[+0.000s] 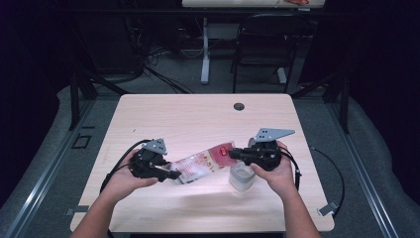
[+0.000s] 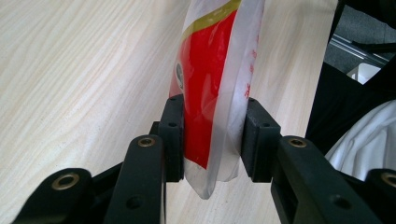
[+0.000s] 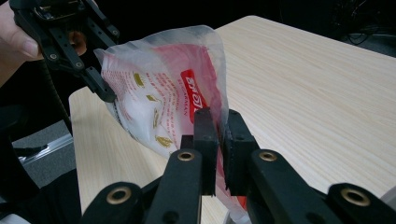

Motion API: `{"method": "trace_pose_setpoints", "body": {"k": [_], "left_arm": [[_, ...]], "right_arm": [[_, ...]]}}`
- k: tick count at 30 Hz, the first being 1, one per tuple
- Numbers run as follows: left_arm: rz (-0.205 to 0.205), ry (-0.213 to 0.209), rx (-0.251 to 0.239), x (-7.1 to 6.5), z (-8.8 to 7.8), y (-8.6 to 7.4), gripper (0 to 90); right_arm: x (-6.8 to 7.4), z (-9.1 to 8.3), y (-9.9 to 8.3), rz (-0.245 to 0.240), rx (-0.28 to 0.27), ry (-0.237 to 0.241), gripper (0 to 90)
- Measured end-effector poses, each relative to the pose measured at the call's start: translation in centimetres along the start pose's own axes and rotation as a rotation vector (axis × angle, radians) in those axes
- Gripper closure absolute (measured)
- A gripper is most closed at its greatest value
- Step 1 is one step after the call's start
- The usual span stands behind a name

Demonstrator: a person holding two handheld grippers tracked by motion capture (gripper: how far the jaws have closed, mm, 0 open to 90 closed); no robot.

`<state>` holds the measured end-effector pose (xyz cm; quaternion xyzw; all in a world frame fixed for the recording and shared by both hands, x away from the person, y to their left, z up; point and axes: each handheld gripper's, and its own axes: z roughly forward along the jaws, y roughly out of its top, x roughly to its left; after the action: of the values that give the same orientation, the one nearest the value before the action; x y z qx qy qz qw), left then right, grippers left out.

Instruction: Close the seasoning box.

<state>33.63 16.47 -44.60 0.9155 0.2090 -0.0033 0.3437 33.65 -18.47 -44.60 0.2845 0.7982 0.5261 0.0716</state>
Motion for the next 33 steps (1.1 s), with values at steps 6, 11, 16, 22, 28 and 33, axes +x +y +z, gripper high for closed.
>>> {"method": "trace_pose_setpoints", "body": {"k": [6,11,16,22,28,33], "left_arm": [[0.002,0.003,-0.007,0.0,-0.3,0.3,65.8],[0.006,0.003,-0.012,0.0,-0.5,0.6,66.0],[0.007,0.002,-0.011,0.0,-0.6,0.7,66.1],[0.008,0.005,-0.007,0.0,-0.7,1.0,66.1],[0.018,0.008,0.012,0.0,-1.0,1.6,66.2],[0.026,0.014,0.034,0.0,-1.2,2.2,66.2]], "right_arm": [[0.0,-0.1,-0.1,0.000,-0.002,-0.006,85.8],[-0.1,-0.2,-0.1,0.001,0.001,-0.011,85.7],[-0.1,-0.3,-0.1,0.000,0.004,-0.012,85.6],[-0.1,-0.3,-0.2,0.001,0.005,-0.017,85.3],[-0.2,-0.5,-0.3,0.008,0.000,-0.014,85.2],[-0.3,-0.6,-0.4,0.011,0.001,-0.019,84.9]]}}
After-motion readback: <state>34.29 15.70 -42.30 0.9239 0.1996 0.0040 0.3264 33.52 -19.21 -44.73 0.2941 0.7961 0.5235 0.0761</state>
